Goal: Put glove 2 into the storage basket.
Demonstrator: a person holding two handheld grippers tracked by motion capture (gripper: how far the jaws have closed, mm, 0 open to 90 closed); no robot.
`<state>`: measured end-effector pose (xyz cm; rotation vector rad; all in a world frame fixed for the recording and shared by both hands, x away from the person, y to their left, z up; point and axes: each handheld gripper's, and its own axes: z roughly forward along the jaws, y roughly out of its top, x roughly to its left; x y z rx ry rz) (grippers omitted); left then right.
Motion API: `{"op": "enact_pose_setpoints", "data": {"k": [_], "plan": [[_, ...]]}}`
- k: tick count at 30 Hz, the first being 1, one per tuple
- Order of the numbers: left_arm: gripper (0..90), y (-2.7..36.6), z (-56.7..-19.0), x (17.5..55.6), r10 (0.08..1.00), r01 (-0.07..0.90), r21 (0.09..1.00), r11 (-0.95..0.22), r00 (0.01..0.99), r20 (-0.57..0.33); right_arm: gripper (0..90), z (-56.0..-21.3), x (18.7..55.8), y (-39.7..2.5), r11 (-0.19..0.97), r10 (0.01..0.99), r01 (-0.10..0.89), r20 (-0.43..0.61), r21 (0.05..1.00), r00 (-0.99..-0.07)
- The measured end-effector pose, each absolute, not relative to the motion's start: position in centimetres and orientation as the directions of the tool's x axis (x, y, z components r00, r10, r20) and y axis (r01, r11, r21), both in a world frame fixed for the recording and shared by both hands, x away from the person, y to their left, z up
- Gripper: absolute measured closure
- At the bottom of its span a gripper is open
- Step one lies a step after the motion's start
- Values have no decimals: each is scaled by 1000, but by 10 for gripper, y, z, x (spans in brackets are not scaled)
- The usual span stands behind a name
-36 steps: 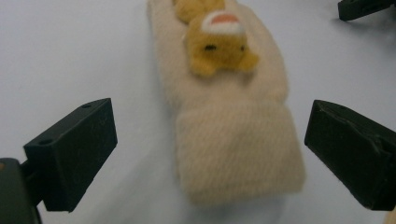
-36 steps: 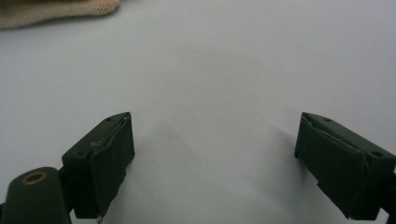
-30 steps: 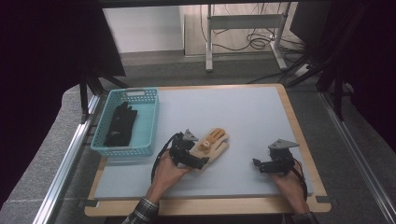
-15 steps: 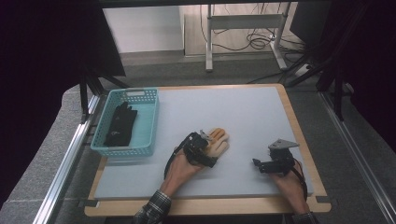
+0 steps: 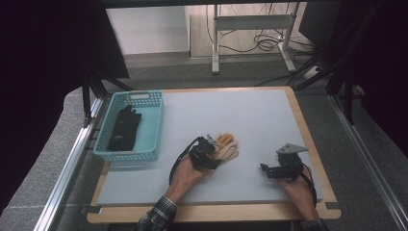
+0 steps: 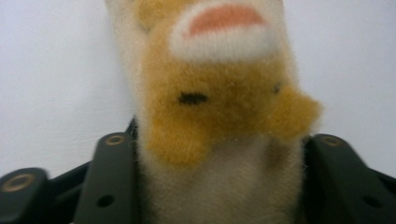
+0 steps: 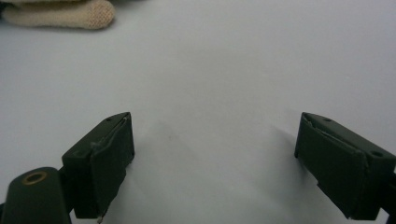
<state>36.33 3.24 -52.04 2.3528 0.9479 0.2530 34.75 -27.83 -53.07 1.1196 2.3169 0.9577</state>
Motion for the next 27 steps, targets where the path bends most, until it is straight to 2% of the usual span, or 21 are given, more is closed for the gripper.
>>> {"op": "enact_pose_setpoints", "data": {"k": [4,9,27], "plan": [[545,33,-519,363,684,579,583,-569,728,-56,114,-531,347,-278,447,796,527,-52,723,-603],[552,41,-514,367,686,594,596,-540,721,-99,114,-531,348,-278,446,796,527,-52,723,-603],[544,71,-478,376,732,598,639,-483,677,-80,114,-531,347,-278,445,797,528,-51,723,-602]]}}
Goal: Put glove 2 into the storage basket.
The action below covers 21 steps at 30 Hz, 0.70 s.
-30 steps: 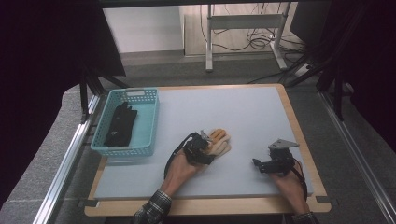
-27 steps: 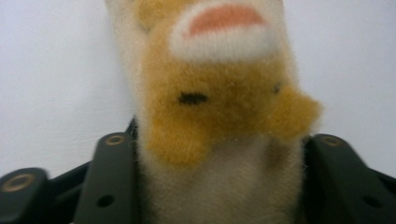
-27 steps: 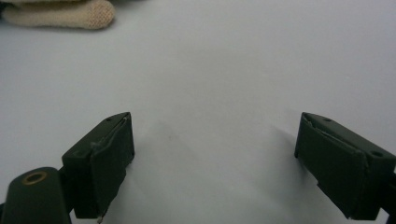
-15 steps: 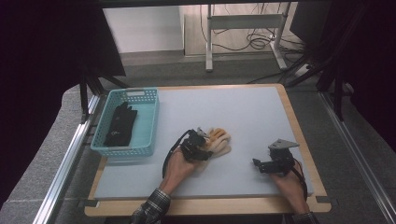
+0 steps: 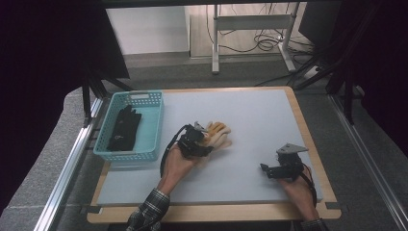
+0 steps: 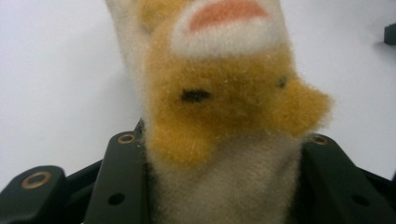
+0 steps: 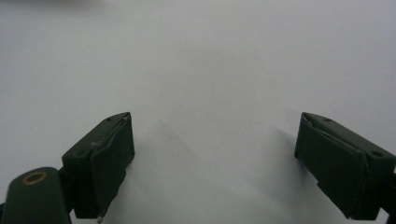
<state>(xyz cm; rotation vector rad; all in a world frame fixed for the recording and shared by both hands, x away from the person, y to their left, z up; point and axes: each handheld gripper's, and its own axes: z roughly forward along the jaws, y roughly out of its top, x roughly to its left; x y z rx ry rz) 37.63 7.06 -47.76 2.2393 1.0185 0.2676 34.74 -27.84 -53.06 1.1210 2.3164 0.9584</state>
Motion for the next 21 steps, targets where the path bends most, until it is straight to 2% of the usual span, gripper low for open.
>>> {"op": "enact_pose_setpoints", "data": {"k": [13,16,21], "plan": [[542,100,-452,389,798,624,642,-447,601,-29,115,-531,347,-279,446,796,527,-51,723,-603],[606,109,-447,392,812,630,641,-438,583,-18,114,-531,347,-279,446,796,527,-51,723,-603],[656,123,-442,396,831,641,648,-412,556,-22,115,-531,347,-279,446,796,527,-50,723,-604]]}}
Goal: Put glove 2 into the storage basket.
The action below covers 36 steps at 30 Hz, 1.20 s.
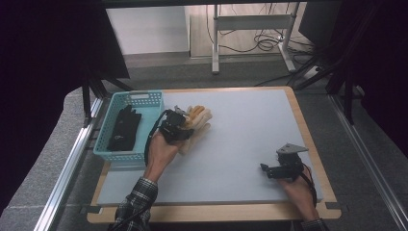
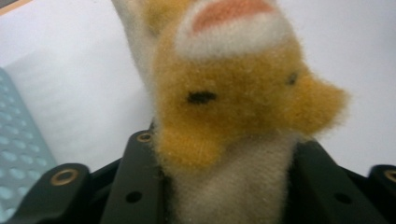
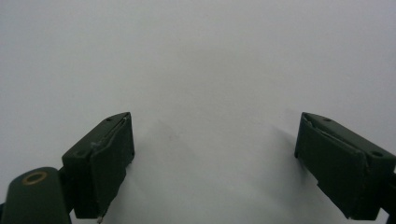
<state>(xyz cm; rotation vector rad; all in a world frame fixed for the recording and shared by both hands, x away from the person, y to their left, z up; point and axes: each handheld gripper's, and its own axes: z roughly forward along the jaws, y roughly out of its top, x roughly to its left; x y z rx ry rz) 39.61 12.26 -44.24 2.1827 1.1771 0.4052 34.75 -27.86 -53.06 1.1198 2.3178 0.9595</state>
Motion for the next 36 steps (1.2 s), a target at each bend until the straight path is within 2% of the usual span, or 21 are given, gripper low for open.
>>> {"op": "enact_pose_setpoints", "data": {"k": [8,22,29,36], "plan": [[709,147,-428,400,855,646,674,-359,518,-41,115,-531,347,-279,445,796,527,-50,724,-603],[717,224,-399,404,941,674,702,-228,337,-18,114,-531,347,-278,446,796,527,-51,724,-603],[716,263,-405,410,972,706,693,-148,235,-31,114,-531,347,-278,445,796,527,-51,723,-603],[713,284,-432,427,987,750,659,-53,139,-79,114,-531,347,-278,445,796,527,-50,724,-603]]}}
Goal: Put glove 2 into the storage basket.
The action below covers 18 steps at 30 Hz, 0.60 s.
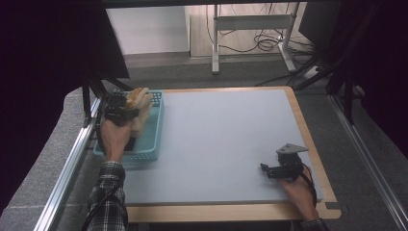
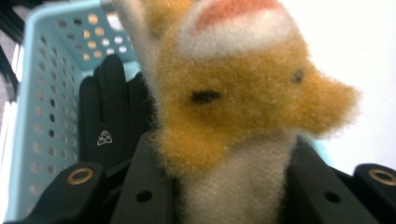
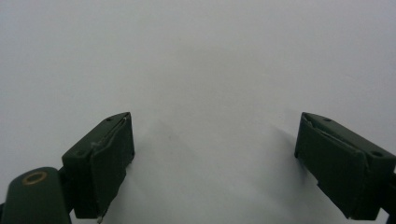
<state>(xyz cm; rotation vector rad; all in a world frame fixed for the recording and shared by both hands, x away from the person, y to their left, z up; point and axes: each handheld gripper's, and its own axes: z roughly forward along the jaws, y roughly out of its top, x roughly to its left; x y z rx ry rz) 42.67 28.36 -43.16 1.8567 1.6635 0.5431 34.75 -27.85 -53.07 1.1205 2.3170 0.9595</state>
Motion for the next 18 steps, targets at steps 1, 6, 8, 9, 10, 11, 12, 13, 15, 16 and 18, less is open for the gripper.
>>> {"op": "enact_pose_setpoints", "data": {"k": [1,6,8,9,10,11,12,13,15,16,18], "plan": [[712,283,-438,431,988,758,651,-39,126,-88,114,-531,347,-278,445,796,527,-50,724,-603],[707,275,-461,448,989,796,604,-37,116,-93,114,-531,347,-278,445,796,527,-50,724,-604],[702,271,-466,452,989,807,588,-49,123,-87,114,-531,347,-279,445,796,527,-50,724,-604],[697,266,-471,455,988,814,577,-66,136,-78,114,-531,347,-279,445,796,527,-50,724,-604],[690,263,-473,457,986,822,563,-87,151,-69,114,-531,347,-279,445,796,527,-50,724,-604],[680,259,-476,460,984,832,546,-99,162,-68,114,-531,347,-279,445,796,527,-50,724,-604],[647,256,-480,463,982,848,519,-109,174,-77,114,-531,347,-279,445,796,527,-50,724,-604],[605,253,-483,466,980,865,487,-119,182,-83,114,-531,347,-279,445,796,527,-50,724,-604],[486,248,-489,469,981,885,437,-158,191,-31,114,-531,347,-279,445,796,527,-50,724,-604],[409,247,-491,471,980,896,410,-169,196,-24,114,-531,347,-279,445,796,527,-50,724,-604],[288,250,-494,472,980,906,390,-164,194,-40,114,-531,347,-279,445,796,527,-50,724,-604]]}}
